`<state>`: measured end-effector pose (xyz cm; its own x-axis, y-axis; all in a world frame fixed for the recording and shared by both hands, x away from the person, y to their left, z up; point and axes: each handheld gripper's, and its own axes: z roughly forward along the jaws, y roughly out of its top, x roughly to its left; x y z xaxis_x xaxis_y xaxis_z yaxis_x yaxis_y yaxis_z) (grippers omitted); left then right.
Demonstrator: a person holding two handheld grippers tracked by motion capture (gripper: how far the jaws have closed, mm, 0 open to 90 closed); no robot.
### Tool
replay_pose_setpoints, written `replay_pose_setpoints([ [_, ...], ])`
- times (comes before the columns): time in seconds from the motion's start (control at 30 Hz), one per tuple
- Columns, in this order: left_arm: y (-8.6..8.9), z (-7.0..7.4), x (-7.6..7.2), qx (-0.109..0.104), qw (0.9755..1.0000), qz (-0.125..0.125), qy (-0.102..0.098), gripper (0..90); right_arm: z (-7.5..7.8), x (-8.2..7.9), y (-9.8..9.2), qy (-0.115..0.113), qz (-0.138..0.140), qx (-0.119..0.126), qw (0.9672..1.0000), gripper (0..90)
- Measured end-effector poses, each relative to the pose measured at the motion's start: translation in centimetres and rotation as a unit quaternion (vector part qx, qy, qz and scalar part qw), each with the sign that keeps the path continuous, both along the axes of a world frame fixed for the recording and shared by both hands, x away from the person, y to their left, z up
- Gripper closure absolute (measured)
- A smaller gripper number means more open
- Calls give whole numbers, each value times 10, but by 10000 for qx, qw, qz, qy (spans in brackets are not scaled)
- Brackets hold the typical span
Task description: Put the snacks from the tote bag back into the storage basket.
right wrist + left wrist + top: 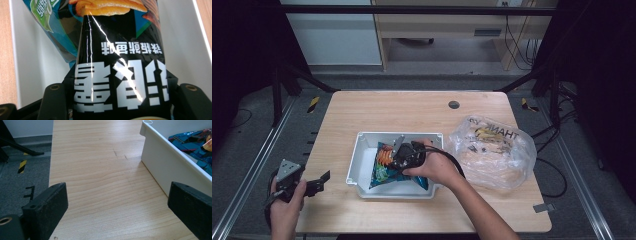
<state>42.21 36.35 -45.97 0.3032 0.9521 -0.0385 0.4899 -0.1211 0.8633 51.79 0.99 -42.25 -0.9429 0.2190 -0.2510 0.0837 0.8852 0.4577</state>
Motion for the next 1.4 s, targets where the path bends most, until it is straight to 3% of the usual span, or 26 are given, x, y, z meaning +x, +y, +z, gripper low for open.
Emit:
replay_pose_setpoints([
  [0.2,0,0,0,18,10000,-19,1,26,1,-2,2,-88,-2,14,10000,344],
  [0.43,0,0,0,4,10000,-32,18,26,4,-4,2,-223,-78,80,9997,230],
  [0.73,0,0,0,-8,10000,-23,26,26,6,-6,1,-106,-148,47,9998,122],
  [1.3,1,0,0,2,10000,-8,8,26,15,-12,-5,-60,-142,271,9995,83],
  [1.4,1,0,0,-20,10000,-3,15,26,19,-14,-8,-62,-183,423,9989,78],
])
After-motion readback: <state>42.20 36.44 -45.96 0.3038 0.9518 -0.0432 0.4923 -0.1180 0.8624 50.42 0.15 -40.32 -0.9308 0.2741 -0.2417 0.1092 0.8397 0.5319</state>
